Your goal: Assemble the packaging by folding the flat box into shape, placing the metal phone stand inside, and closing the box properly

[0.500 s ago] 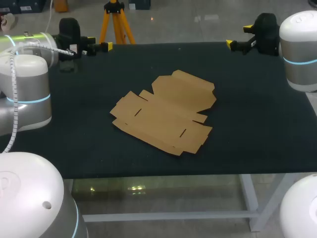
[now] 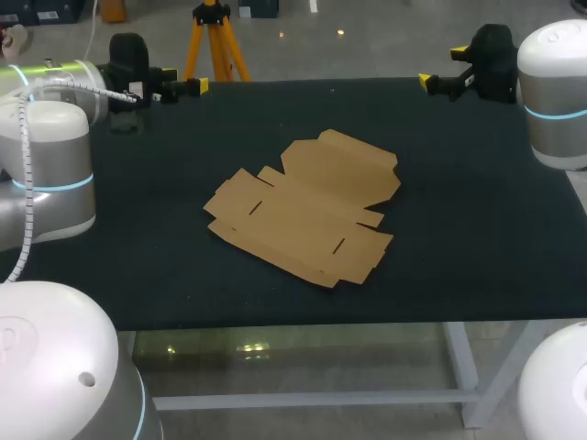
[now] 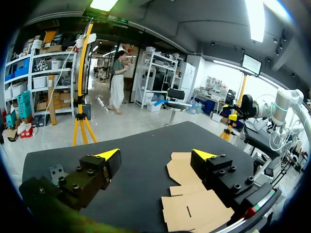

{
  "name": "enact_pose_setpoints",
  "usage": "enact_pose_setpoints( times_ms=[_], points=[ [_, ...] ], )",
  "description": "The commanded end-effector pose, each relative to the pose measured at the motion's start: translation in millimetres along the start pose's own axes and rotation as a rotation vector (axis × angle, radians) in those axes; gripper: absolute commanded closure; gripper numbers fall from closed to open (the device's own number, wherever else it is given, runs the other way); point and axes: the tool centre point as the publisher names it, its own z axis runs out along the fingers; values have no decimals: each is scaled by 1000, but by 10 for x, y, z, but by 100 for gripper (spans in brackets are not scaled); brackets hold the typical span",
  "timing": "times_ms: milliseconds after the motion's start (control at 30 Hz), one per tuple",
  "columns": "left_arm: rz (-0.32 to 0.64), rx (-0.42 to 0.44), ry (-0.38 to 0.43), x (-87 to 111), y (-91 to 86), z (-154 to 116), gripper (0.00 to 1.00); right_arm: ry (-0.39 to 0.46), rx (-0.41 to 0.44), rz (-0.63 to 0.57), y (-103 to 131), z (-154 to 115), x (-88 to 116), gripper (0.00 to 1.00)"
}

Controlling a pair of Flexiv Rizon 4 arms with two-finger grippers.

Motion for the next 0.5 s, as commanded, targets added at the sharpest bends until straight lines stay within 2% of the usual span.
enact_pose_setpoints(
  times_ms=[33, 400, 500],
  points=[
    [0, 0, -1, 0, -2, 3, 0, -2, -4, 0, -6, -1, 7, 0],
    [0, 1, 6, 1, -5, -14, 0, -2, -4, 0, -6, -1, 7, 0],
    [-48, -23, -3, -3, -14, -54, 0, 6, 1, 18, -8, -1, -1, 0]
  ],
)
